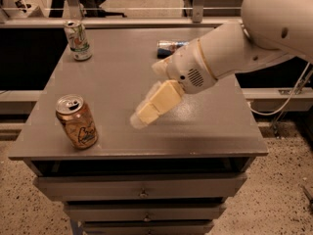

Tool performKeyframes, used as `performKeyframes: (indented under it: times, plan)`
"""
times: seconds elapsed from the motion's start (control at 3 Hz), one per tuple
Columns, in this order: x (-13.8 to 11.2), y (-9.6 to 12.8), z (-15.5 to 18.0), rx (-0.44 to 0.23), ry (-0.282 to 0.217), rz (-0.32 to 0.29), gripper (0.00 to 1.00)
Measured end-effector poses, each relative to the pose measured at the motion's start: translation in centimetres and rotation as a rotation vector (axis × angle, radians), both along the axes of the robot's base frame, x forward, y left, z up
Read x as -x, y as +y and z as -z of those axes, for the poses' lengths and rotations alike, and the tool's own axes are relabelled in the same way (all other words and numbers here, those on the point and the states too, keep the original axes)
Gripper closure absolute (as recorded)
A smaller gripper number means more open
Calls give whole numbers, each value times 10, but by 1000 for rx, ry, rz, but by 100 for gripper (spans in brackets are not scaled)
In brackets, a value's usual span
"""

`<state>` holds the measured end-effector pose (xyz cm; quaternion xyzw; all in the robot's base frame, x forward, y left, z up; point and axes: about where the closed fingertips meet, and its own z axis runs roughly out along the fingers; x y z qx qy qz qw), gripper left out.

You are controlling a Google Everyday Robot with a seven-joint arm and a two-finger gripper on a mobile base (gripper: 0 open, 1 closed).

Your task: Move orange can near 7up can

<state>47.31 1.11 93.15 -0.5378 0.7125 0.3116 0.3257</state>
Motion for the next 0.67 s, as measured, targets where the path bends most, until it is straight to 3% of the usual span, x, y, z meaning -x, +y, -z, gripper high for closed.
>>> performKeyframes:
  times: [0.67]
  plan:
    - [3,101,1,-201,-97,-107,0]
